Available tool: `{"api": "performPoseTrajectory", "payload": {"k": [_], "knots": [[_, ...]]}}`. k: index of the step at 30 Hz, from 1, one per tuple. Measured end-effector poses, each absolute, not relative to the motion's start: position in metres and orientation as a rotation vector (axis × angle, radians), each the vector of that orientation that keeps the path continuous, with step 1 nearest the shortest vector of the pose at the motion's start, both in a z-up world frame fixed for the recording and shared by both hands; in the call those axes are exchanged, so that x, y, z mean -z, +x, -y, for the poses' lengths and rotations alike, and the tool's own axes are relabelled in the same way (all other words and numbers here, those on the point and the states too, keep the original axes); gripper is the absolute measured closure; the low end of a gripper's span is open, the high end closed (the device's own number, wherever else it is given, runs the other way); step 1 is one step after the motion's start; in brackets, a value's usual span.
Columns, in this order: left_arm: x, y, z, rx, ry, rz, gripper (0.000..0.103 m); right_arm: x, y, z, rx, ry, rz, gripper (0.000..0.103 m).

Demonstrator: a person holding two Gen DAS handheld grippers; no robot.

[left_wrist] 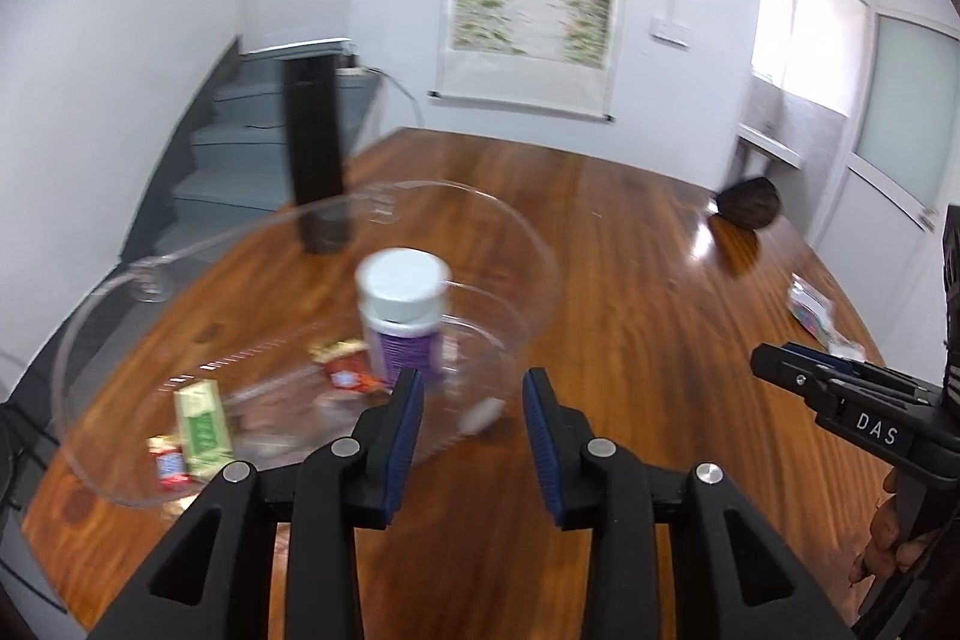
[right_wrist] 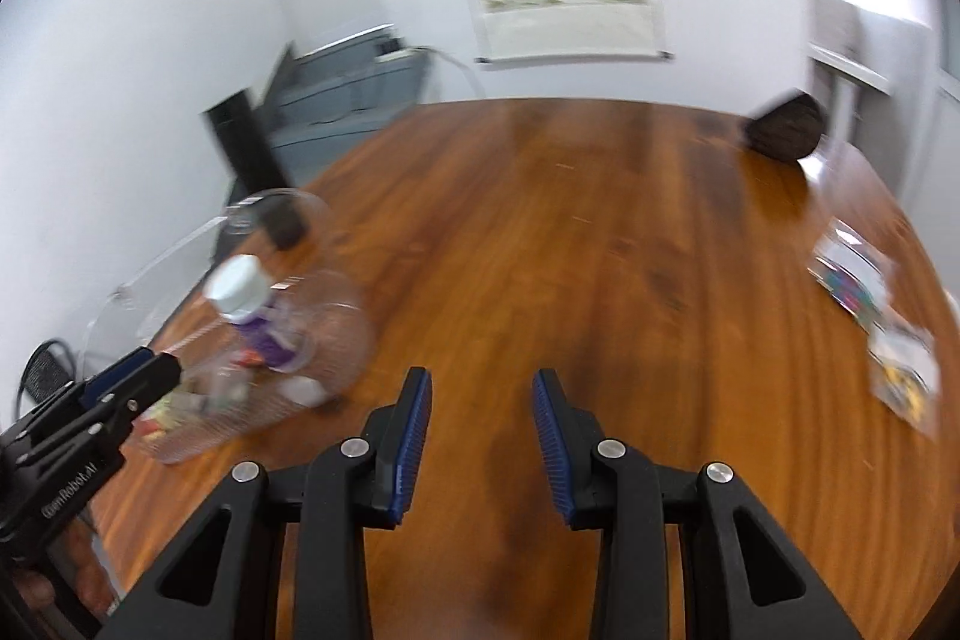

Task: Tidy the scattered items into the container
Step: 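Withdraw both tools from the basket toward the zip bags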

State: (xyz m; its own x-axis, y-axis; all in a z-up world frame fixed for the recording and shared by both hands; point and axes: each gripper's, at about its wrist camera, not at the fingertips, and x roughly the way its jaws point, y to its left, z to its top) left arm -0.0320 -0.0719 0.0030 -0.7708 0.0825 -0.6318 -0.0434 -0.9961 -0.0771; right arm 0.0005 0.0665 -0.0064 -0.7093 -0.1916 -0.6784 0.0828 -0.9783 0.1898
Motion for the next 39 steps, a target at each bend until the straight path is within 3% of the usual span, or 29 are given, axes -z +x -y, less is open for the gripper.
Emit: {"api": "performPoseTrajectory", "payload": {"k": [12,15,23,39], "knots": [[0.006,-0.043,-0.032,-2.665,-1.033,-0.021,0.066,0.014,0.063,-0.183,3.050,1.261,0.307,0.065],[0.010,-0.046,-0.056,-2.616,-1.038,-0.047,0.065,0.016,0.078,-0.203,3.097,1.291,0.318,0.056],[0.011,-0.051,-0.108,-2.537,-1.021,-0.110,0.065,0.022,0.107,-0.239,3.152,1.349,0.360,0.056],[0.013,-0.129,-0.207,-2.404,-1.016,-0.214,0.065,0.018,0.070,-0.291,3.185,1.329,0.397,0.056]]}}
